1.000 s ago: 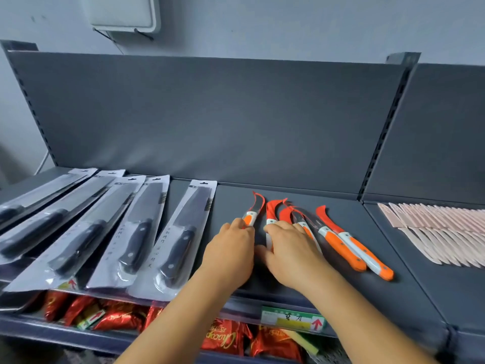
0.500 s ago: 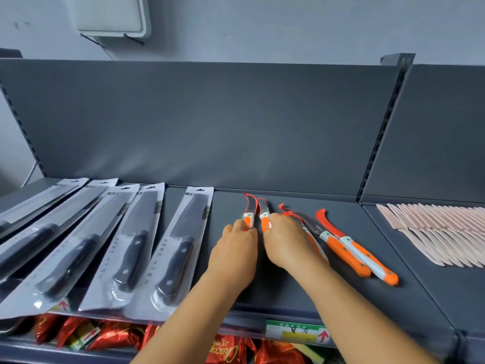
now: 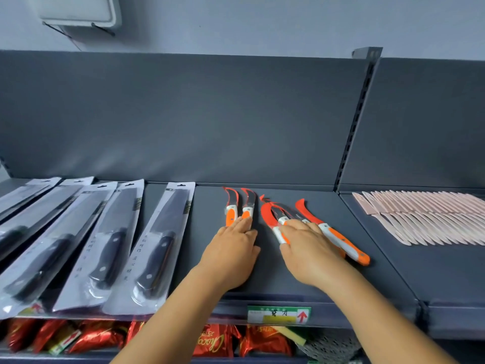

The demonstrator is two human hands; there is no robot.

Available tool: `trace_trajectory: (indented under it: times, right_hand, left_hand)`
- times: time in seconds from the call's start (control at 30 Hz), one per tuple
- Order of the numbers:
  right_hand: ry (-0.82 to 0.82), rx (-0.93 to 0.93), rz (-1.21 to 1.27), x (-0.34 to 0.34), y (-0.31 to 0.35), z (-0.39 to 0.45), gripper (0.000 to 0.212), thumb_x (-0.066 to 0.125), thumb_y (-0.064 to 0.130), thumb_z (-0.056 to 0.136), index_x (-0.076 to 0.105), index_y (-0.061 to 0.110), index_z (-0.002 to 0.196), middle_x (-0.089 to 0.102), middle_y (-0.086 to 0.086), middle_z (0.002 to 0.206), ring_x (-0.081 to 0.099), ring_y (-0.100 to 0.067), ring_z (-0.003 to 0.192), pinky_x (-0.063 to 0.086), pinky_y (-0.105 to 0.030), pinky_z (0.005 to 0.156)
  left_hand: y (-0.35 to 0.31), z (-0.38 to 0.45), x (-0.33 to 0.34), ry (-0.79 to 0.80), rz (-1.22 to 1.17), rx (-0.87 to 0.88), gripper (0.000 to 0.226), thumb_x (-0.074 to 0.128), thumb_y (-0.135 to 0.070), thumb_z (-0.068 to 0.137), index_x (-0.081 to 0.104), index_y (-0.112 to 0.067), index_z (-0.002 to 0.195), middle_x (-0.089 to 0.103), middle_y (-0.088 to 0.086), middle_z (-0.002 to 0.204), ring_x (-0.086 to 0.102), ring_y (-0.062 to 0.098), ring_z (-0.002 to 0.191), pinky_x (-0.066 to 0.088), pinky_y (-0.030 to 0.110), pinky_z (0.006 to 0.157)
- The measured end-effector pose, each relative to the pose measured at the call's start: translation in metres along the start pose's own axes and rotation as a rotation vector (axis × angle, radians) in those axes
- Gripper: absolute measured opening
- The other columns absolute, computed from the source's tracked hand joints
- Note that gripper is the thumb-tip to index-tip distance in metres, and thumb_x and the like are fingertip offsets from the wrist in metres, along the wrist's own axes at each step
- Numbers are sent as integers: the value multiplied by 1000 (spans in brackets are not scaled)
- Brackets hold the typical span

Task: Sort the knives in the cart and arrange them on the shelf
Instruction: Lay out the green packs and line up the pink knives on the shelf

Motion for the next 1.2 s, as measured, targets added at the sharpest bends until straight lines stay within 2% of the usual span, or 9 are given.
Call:
trace_trajectory:
  times: [0.2, 0.3, 0.4, 0.47, 0.6, 0.73, 0.87, 0.97, 1.2]
  right_hand:
    - [-28, 31, -45, -2, -19, 3, 40, 29, 31, 102, 39, 21, 140, 30, 3, 151, 29, -25, 133, 21, -33, 110]
    - [-28, -1, -72, 1, -21, 6, 40, 25, 30, 103, 43, 20, 137, 34, 2, 149, 33, -26, 130, 23, -34, 110]
    - [-35, -7, -2, 2, -29, 12, 42, 37, 30, 97, 42, 22, 139, 39, 5, 146, 37, -25, 129, 27, -33, 111]
    - [-15, -17, 10, 2, -34, 14, 46, 41, 19, 92, 44, 22, 138, 43, 4, 143, 39, -25, 127, 30, -32, 110]
    - [-10, 8, 46, -3, -50, 16, 44, 36, 8, 92, 48, 16, 134, 46, 1, 138, 39, -28, 125, 33, -30, 103]
    - [-22, 10, 28, -6, -60, 17, 37, 39, 26, 98, 47, 15, 133, 48, 0, 134, 40, -28, 122, 35, -32, 99]
    - [-33, -23, -20, -7, -60, 16, 41, 47, 32, 96, 45, 17, 134, 47, 0, 136, 40, -28, 123, 37, -36, 102]
    - [-27, -43, -22, -8, -58, 15, 42, 48, 31, 96, 43, 17, 135, 45, 0, 138, 40, -28, 126, 35, -38, 106]
    - [22, -62, -13, -7, -56, 14, 39, 45, 30, 95, 44, 17, 131, 42, 0, 138, 36, -27, 126, 33, -38, 108]
  left_hand:
    - [-3, 2, -4, -31, -37, -7, 38, 38, -25, 98, 46, -14, 134, 27, 1, 150, 27, 23, 138, 26, 31, 107]
    - [-25, -1, -16, -138, -121, 42, 42, 38, -27, 96, 46, -17, 136, 38, 0, 141, 33, 20, 132, 27, 31, 110]
    - [-57, 0, -14, -109, -216, 91, 42, 38, -26, 98, 45, -17, 138, 43, 0, 140, 38, 20, 129, 32, 29, 105]
    - [-74, 3, -6, -65, -199, 121, 41, 31, -29, 96, 51, -13, 128, 49, 4, 131, 46, 26, 119, 39, 36, 99]
    - [-78, 8, 6, 18, -118, -17, 36, 36, -36, 99, 53, -12, 120, 46, 4, 130, 51, 30, 112, 41, 38, 91]
    - [-73, 12, 3, 43, -51, -119, 54, 50, -53, 90, 50, -11, 123, 45, 3, 133, 48, 26, 116, 41, 36, 92]
    - [-68, 15, 1, 32, -45, -229, 51, 55, -38, 90, 44, -12, 132, 43, 4, 136, 42, 24, 121, 42, 35, 95]
    - [-67, 18, -1, 0, 14, -269, 38, 47, -19, 94, 46, -12, 131, 47, 9, 129, 46, 27, 115, 44, 34, 82]
    - [-57, 30, -5, -108, 73, -333, 58, 42, -8, 95, 25, -20, 149, 55, 8, 114, 61, 24, 98, 37, 27, 64]
Point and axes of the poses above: each hand's wrist, its own z-axis towards the middle knuckle, its own x-axis out of the palm, y = z × x, the point moved 8 cm from there along z, towards the middle knuckle
